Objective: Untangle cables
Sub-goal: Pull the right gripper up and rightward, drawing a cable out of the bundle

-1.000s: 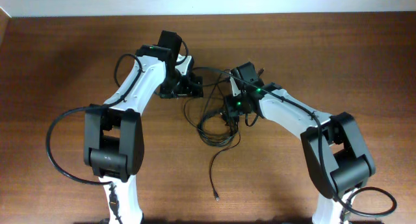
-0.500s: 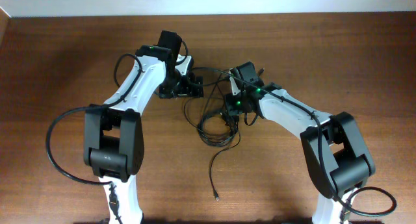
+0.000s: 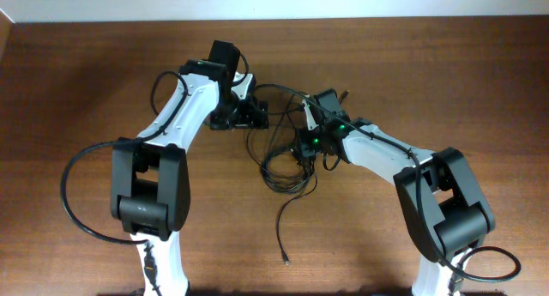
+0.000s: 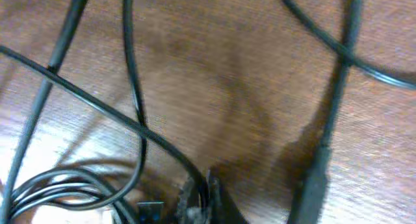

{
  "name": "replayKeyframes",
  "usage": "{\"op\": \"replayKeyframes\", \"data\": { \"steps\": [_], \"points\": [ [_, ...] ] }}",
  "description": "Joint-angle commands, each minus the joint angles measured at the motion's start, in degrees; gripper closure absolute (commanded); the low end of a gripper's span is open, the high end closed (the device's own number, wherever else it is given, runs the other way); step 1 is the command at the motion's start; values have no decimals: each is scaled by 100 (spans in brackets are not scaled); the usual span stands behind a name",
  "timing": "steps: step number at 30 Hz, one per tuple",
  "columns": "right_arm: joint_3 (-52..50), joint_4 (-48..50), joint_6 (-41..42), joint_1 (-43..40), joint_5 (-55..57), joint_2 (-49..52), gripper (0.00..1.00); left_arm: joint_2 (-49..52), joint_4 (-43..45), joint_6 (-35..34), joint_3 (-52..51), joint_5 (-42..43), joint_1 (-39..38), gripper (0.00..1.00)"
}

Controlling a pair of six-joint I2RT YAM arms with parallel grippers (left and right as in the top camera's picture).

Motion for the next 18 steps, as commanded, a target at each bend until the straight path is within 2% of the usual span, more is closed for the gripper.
{"op": "replayKeyframes", "data": {
  "steps": [1,3,8,12,14,17,18],
  "points": [
    [-44,52,-46,20,468,79,96,-140,11,7,-55,0,-17,7],
    [66,-11,-46,22,-2,-385,96,-140,11,7,-55,0,-17,7],
    [103,-42,-44,22,-17,-1884,96,-140,13,7,-55,-2,-17,7],
    [103,-575,33,22,-15,-2765,96,-140,13,7,-55,-2,-17,7],
    [103,-710,439,15,4,-2979,96,-140,13,7,-55,-2,-17,7],
    [103,-713,1497,17,4,-3300,96,-140,13,7,-55,0,-17,7],
    [103,-699,1530,17,2,-3405,96,-140,13,7,-55,-2,-17,7]
  ]
}}
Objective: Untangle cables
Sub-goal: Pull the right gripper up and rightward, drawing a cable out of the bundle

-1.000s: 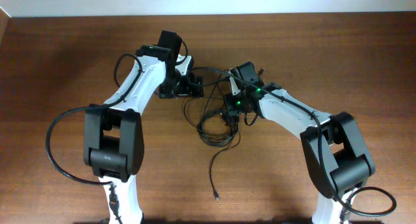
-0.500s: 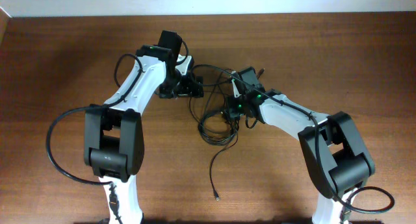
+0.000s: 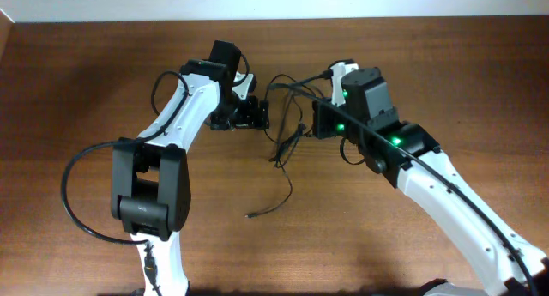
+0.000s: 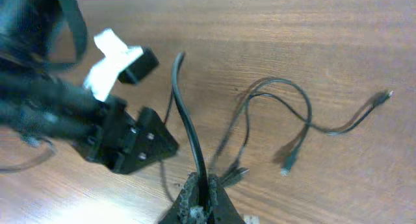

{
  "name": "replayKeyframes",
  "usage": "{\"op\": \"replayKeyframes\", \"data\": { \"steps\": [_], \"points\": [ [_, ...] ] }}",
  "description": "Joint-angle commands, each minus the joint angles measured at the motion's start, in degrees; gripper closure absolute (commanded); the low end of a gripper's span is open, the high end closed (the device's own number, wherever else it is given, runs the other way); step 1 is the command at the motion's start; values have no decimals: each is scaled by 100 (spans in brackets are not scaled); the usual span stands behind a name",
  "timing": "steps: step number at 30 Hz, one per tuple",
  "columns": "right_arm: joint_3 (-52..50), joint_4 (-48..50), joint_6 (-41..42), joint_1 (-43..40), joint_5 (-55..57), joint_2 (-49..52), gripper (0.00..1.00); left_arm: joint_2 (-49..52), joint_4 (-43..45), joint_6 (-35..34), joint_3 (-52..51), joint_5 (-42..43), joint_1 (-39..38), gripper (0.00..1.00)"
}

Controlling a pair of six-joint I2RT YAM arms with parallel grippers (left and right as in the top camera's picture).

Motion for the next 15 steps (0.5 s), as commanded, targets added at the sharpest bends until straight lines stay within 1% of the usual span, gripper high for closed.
{"op": "replayKeyframes", "data": {
  "steps": [1,6,8,13,15],
  "points": [
    [68,28,667,17,2,-522,96,-140,7,7,-52,0,-13,7],
    [68,-160,527,17,0,-1613,96,-140,9,7,-52,0,-20,6],
    [68,-160,382,17,4,-1886,96,-140,9,7,-52,0,-20,6],
    [68,-114,387,17,-2,-2406,96,-140,9,7,-52,0,-24,6],
    [68,-26,413,17,-256,-2566,96,-140,11,7,-52,0,-24,5]
  ]
}}
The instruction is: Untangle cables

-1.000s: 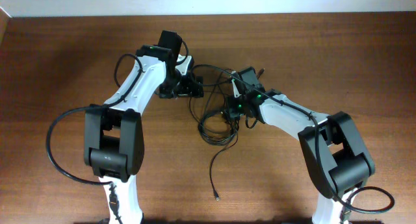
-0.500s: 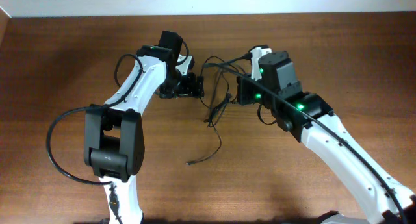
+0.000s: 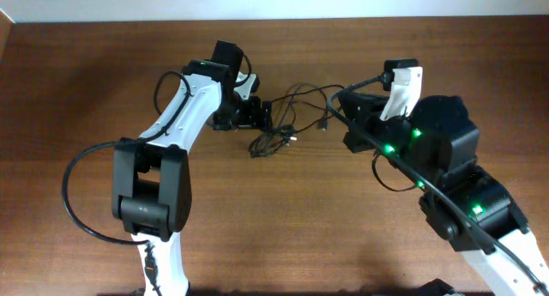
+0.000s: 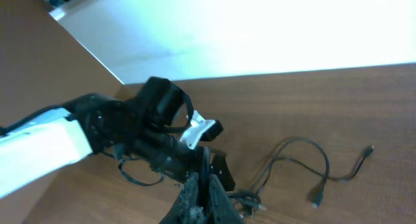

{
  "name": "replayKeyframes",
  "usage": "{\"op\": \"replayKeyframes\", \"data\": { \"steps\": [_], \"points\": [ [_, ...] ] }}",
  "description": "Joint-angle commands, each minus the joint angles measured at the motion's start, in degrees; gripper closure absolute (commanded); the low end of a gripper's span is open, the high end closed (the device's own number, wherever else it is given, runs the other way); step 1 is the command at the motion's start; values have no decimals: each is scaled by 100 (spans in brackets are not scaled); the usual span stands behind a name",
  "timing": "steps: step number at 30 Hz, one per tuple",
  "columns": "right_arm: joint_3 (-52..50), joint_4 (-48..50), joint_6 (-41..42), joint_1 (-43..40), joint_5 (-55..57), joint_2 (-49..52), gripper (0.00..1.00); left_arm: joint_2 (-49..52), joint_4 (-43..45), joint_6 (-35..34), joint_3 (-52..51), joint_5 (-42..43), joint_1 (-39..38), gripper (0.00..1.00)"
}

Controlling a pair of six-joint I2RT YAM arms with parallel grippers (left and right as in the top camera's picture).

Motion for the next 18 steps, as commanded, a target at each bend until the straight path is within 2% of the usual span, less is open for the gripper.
{"op": "replayKeyframes", "data": {
  "steps": [1,5,13,18],
  "points": [
    [68,254,13,9,-363,-409,96,-140,9,4,-55,-105,28,5],
    [109,367,116,9,-378,-577,96,-140,9,4,-55,-105,28,0],
    [616,286,505,9,-511,-577,96,-140,9,4,-55,-107,28,1],
    [632,-496,501,9,-216,-522,96,-140,7,4,-55,-125,28,1]
  ]
}}
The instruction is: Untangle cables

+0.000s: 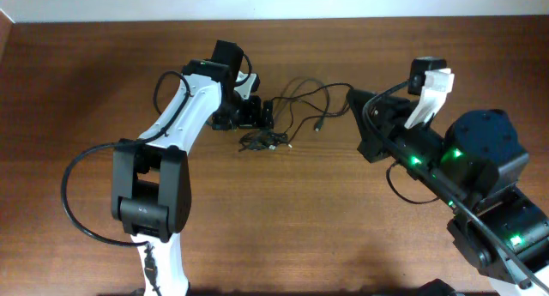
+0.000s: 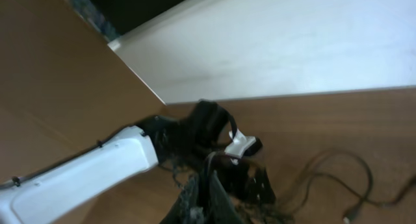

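Note:
A small tangle of black cables (image 1: pixel 268 140) lies on the wooden table just under my left gripper (image 1: pixel 260 114). That gripper stands low at the tangle and seems shut on a strand. From there thin cable loops (image 1: pixel 313 90) run right to my right gripper (image 1: pixel 352 94), which is raised well above the table. In the right wrist view the right gripper (image 2: pixel 207 188) is shut on a black cable (image 2: pixel 210 164) that rises between its fingers. The left gripper (image 2: pixel 250 178) and loose loops (image 2: pixel 341 162) show below it. A free plug end (image 1: pixel 319 124) rests on the table.
The brown table (image 1: pixel 86 73) ends at a white wall (image 1: pixel 274 3) along the far side. The left arm's white links (image 1: pixel 176 116) reach diagonally to the tangle. The right arm's bulky body (image 1: pixel 455 172) hangs over the table's right half.
My right gripper has risen higher and gone further right with its cable. The loops between the grippers are stretched out longer, and the tangle by the left gripper is smaller. The left gripper has stayed put.
At first my right gripper was low on the table, shut on a cable amid a coiled pile. Then it was lifted with the cable while the left gripper stayed at the far end. The pile has since drawn up towards the left gripper and spread into long loops.

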{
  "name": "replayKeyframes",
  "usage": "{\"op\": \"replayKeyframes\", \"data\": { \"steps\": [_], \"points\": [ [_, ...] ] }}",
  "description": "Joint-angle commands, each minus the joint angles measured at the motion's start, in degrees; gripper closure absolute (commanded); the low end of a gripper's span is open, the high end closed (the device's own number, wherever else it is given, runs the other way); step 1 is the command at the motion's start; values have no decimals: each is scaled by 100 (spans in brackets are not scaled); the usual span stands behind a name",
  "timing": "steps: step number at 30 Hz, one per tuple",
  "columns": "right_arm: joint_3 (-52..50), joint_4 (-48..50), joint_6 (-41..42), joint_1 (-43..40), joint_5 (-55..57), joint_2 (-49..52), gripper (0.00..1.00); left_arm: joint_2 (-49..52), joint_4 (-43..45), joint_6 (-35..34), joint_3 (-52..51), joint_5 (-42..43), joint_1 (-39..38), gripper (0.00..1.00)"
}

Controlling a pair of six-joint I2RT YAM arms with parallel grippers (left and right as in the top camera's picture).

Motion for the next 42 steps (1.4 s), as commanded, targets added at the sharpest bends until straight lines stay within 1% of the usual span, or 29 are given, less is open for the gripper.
{"op": "replayKeyframes", "data": {
  "steps": [1,2,4,5,6,9,11,14,18,22,24,26,28,31,32,33,34,36,39,41,42],
  "points": [
    [168,-354,66,2,251,-37,96,-96,11,7,-52,-122,37,1],
    [188,-446,66,-22,245,-17,96,-96,11,7,-52,-122,37,1],
    [553,-1263,63,-227,160,136,96,-96,11,7,-52,-122,37,1],
    [887,-2000,13,-367,160,334,96,-96,11,7,-52,-122,37,1],
    [1047,-2433,-144,-420,164,516,96,-96,13,7,-52,-120,37,1],
    [1102,-3287,-553,-439,188,1036,96,-96,26,7,-52,-122,37,1],
    [1102,-3753,-743,-439,186,1609,96,-96,26,7,-52,-120,37,1],
    [1102,-4085,-911,-439,337,2223,96,-96,26,7,-52,-122,37,1],
    [1102,-4522,-911,-439,1021,3126,96,-96,28,7,-52,-122,4,1],
    [1102,-4839,-909,-446,1703,3539,96,-96,28,7,-52,-125,4,1],
    [1106,-4977,-909,-459,2210,3543,96,-96,28,9,-52,-125,4,1],
    [1213,-5080,-909,-612,2400,3539,96,-96,31,9,-52,-125,4,1],
    [1674,-5346,-909,-874,2393,3539,96,-96,35,7,-52,-122,0,1],
    [2844,-5700,-909,-1001,2347,3539,96,-96,52,9,-52,-122,0,1],
    [3174,-5740,-911,-990,2212,3539,96,-96,52,7,-52,-122,0,1],
    [3663,-5742,-940,-988,1746,3539,96,-96,52,7,-52,-125,0,1],
    [3886,-5735,-1128,-988,1309,3539,96,-96,52,7,-52,-125,0,1],
    [3998,-5737,-1565,-986,476,3539,94,-96,52,7,-52,-125,0,1],
    [3974,-5882,-2465,-984,-833,3543,93,-96,52,7,-52,-122,0,1],
    [3974,-6059,-2863,-986,-1185,3543,92,-96,52,9,-52,-125,0,1],
    [3974,-6146,-2863,-986,-1165,3543,92,-96,50,9,-52,-125,0,1]
  ]
}}
